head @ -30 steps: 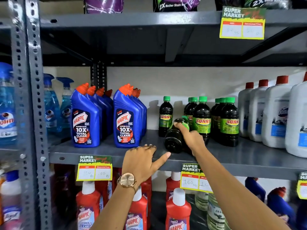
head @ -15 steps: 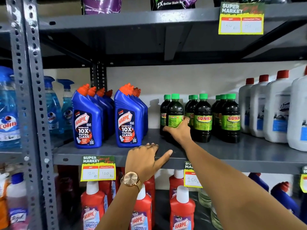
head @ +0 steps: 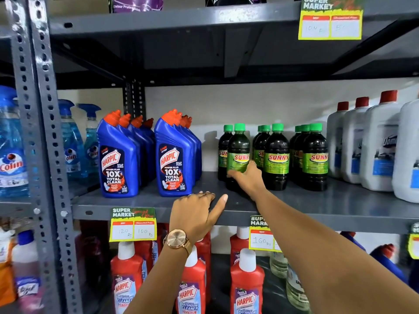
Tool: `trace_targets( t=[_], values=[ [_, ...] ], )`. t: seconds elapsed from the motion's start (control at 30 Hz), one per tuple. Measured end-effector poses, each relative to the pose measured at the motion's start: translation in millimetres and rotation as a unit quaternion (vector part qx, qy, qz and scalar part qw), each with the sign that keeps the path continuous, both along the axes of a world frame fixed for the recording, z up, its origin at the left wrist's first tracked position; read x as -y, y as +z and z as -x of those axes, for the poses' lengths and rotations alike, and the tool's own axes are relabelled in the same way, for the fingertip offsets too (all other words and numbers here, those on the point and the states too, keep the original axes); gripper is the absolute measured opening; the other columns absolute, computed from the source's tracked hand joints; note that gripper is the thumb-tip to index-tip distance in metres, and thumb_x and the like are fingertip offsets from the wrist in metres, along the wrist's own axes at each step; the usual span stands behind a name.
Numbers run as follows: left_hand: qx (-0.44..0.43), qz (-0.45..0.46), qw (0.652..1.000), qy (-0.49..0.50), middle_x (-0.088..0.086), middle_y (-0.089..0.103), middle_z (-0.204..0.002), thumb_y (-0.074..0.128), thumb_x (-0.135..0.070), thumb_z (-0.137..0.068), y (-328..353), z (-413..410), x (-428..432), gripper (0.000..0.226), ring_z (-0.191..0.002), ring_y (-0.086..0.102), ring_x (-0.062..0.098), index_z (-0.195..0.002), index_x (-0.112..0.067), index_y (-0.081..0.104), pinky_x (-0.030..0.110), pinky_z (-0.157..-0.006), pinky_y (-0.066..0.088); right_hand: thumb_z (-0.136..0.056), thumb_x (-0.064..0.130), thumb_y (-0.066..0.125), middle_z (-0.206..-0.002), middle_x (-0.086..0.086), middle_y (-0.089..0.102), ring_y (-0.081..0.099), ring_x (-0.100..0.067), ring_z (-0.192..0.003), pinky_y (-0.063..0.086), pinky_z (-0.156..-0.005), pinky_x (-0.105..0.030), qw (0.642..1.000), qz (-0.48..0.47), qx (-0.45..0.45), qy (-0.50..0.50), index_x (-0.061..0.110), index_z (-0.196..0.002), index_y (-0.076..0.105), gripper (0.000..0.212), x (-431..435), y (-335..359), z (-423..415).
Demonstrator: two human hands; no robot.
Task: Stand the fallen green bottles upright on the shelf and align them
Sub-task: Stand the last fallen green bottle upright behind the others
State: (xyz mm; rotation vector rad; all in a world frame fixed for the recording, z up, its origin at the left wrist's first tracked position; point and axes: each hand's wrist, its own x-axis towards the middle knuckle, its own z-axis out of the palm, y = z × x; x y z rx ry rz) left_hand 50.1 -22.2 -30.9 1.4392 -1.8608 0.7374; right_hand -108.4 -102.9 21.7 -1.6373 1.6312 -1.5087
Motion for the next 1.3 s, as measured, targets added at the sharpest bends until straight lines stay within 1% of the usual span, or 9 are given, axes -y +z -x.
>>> trace_targets(
  t=[0.2,0.5,0.83,0.93,1.03,1.1,1.17,1.23,1.3],
  values=[
    [-0.003,-0.005,1.0,-0.002,-0.006,0.069,-0.081,0.008,-0.066,-0.089,-1,0,2,0.069,-0.071,0.063,0.014,-0.085,-0.027,0.065,0.03,-0.055,0.041,-0.051,0.055,0.087,-0.139,-0.017,0.044,0.044,-0.034,-0.131,0.04,-0.108,-0.042,0.995,-0.013,-0.096,-0.026,0.0,-0.14,0.032,0.119,-2,-1,-7],
    [0.003,-0.002,1.0,0.01,-0.006,0.07,-0.083,0.007,-0.066,-0.087,-1,1,1,0.071,-0.075,0.064,0.014,-0.087,-0.027,0.066,0.029,-0.054,0.034,-0.051,0.041,0.092,-0.128,-0.016,0.054,0.053,-0.033,-0.121,0.047,-0.099,-0.041,0.995,-0.016,-0.093,-0.014,0.002,-0.127,0.044,0.097,2,-2,-1],
    [-0.007,-0.052,0.999,0.008,-0.004,0.068,-0.08,0.012,-0.068,-0.088,6,4,-9,0.067,-0.078,0.064,0.016,-0.09,-0.027,0.065,0.029,-0.058,0.037,-0.053,0.056,0.086,-0.14,-0.018,0.043,0.043,-0.037,-0.131,0.041,-0.107,-0.044,0.995,-0.032,-0.087,-0.037,0.001,-0.139,0.034,0.115,-1,2,-4],
    [-0.045,-0.087,0.995,0.008,0.001,0.06,-0.074,0.025,-0.068,-0.09,18,8,-11,0.061,-0.084,0.062,0.027,-0.077,-0.017,0.057,0.031,-0.061,0.036,-0.054,0.066,0.079,-0.125,-0.016,0.056,0.053,-0.036,-0.121,0.048,-0.097,-0.045,0.996,0.022,-0.059,-0.059,0.003,-0.126,0.049,0.1,-14,6,10],
    [-0.06,-0.118,0.99,0.037,0.01,0.067,-0.1,0.035,-0.067,-0.088,40,24,-2,0.062,-0.098,0.063,0.033,-0.111,-0.013,0.053,0.035,-0.069,0.042,-0.061,0.058,0.08,-0.119,-0.01,0.057,0.051,-0.03,-0.115,0.043,-0.093,-0.038,0.976,0.137,-0.056,-0.162,0.01,-0.113,0.056,0.075,-31,6,41],
    [-0.137,-0.228,0.964,0.007,0.016,0.057,-0.129,0.048,-0.067,-0.084,52,40,14,0.089,-0.117,0.056,0.035,-0.143,-0.006,0.022,0.039,-0.087,0.046,-0.061,0.052,0.083,-0.132,-0.014,0.047,0.043,-0.035,-0.122,0.037,-0.099,-0.042,0.959,0.127,-0.062,-0.244,0.008,-0.127,0.046,0.087,-42,8,62],
    [-0.255,-0.367,0.892,-0.072,0.017,0.034,-0.151,0.062,-0.062,-0.078,58,59,35,0.118,-0.135,0.039,0.034,-0.149,-0.004,-0.012,0.04,-0.109,0.035,-0.057,0.052,0.086,-0.148,-0.02,0.028,0.031,-0.041,-0.134,0.032,-0.107,-0.048,0.971,-0.006,-0.06,-0.233,0.004,-0.146,0.022,0.119,-42,8,79],
    [-0.317,-0.408,0.851,-0.093,0.016,0.026,-0.155,0.072,-0.059,-0.07,60,74,56,0.134,-0.139,0.032,0.034,-0.147,-0.004,-0.023,0.042,-0.115,0.028,-0.058,0.049,0.087,-0.156,-0.022,0.013,0.023,-0.044,-0.141,0.026,-0.113,-0.048,0.977,-0.12,-0.069,-0.163,0.0,-0.151,0.002,0.135,-32,7,87],
    [-0.356,-0.377,0.852,-0.069,0.018,0.033,-0.151,0.077,-0.054,-0.068,58,88,67,0.132,-0.136,0.036,0.035,-0.148,-0.003,-0.016,0.043,-0.114,0.029,-0.061,0.043,0.087,-0.154,-0.025,0.017,0.027,-0.044,-0.14,0.027,-0.114,-0.046,0.976,-0.143,-0.103,-0.126,-0.006,-0.15,0.001,0.133,-18,3,89]
  ],
)
